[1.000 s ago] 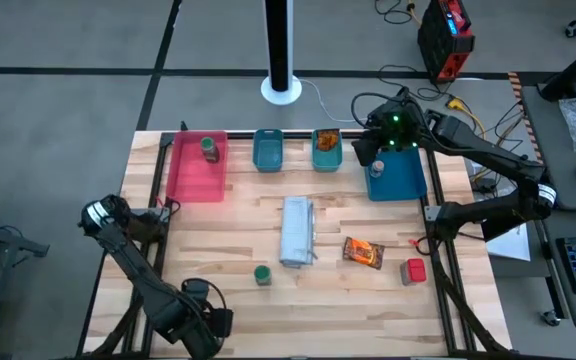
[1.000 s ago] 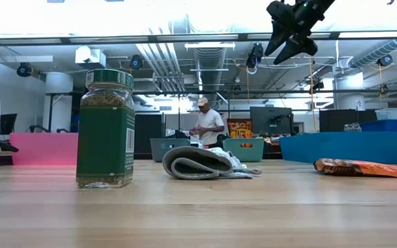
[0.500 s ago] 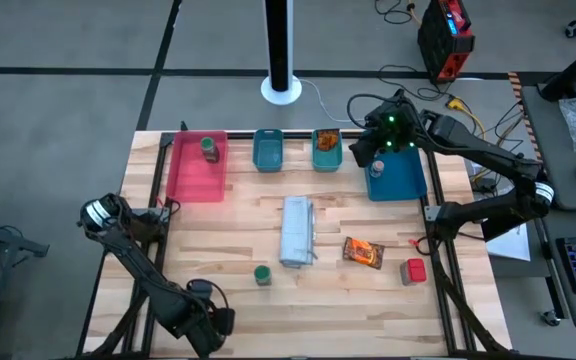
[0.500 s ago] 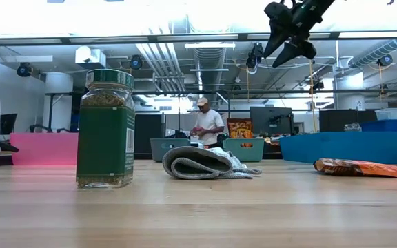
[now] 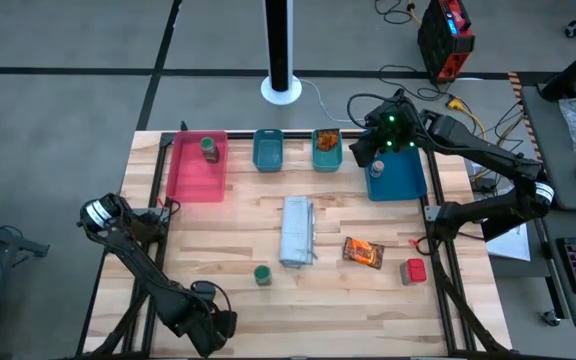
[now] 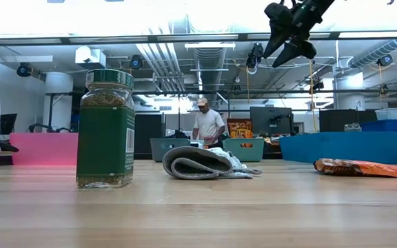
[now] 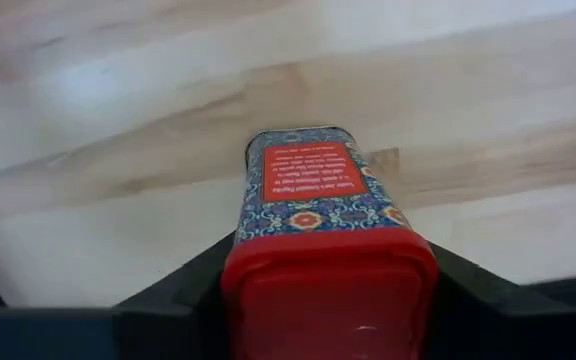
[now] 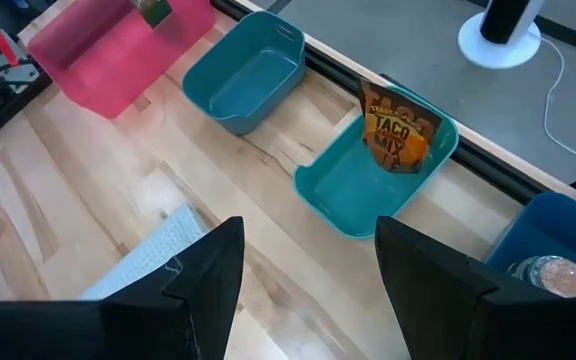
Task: Sort spices by type
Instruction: Put the left red seasoning can into the dark green bin
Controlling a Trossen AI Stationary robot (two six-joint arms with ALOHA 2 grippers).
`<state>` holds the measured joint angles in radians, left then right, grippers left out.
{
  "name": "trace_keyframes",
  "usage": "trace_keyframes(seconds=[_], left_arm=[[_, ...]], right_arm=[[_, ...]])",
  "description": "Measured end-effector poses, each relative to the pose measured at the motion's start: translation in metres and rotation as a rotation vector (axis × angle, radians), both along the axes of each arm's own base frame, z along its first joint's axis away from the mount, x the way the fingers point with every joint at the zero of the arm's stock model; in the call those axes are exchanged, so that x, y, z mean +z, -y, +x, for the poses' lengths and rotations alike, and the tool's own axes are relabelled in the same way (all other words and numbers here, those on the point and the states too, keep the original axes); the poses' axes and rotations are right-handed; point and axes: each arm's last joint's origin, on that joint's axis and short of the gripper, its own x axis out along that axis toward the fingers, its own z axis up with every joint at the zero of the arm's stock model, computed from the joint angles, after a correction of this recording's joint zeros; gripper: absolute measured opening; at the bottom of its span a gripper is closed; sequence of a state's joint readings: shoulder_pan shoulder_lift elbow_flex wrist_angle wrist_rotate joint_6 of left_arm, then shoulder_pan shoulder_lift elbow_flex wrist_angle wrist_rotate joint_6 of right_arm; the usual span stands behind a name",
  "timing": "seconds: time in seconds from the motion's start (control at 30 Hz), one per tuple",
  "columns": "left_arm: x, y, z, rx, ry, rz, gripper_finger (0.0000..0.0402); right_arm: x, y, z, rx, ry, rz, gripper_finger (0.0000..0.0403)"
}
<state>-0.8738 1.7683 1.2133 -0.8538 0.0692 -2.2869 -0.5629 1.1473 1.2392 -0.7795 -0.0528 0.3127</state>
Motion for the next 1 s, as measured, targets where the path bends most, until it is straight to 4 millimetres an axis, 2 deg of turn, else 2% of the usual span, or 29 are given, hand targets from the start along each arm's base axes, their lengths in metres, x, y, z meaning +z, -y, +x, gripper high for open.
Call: trace_keyframes(seconds=[0.13, 0.23, 0.3, 0.37, 0.47, 0.57, 0.67, 0.83, 1.0], left_arm=[[0.007, 0.002, 0.002, 0.0, -0.018, -0.022, 0.0193], [0.024, 0.005, 0.006, -0.003, -0.019, -0.034, 0.0193], [0.045, 0.007, 0.012, -0.009, -0.008, -0.059, 0.0193], [0.075, 0.006, 0.02, -0.023, 0.027, -0.087, 0.0193], [0.124, -0.007, 0.035, -0.069, 0.104, -0.119, 0.0193], [0.162, -0.034, 0.051, -0.158, 0.194, -0.046, 0.0193], [0.184, -0.076, 0.068, -0.261, 0.248, 0.075, 0.0193], [0.192, -0.147, 0.096, -0.563, 0.263, 0.194, 0.0193], [0.203, -0.219, 0.105, -0.87, 0.297, 0.29, 0.0193]], right_arm=[[0.0, 0.0, 0.0, 0.023, -0.012, -0.022, 0.0215], [0.0, 0.0, 0.0, 0.046, -0.023, -0.043, 0.0215], [0.0, 0.0, 0.0, 0.058, -0.029, -0.053, 0.0215], [0.0, 0.0, 0.0, 0.061, -0.03, -0.056, 0.0215], [0.0, 0.0, 0.0, 0.056, -0.025, -0.048, 0.0215], [0.0, 0.0, 0.0, 0.068, -0.02, -0.04, 0.0215], [0.0, -0.001, 0.0, 0.092, -0.02, -0.043, 0.0215], [0.0, -0.001, 0.0, 0.128, -0.037, -0.077, 0.0215], [0.0, -0.001, 0.0, 0.113, -0.033, -0.057, 0.0215]])
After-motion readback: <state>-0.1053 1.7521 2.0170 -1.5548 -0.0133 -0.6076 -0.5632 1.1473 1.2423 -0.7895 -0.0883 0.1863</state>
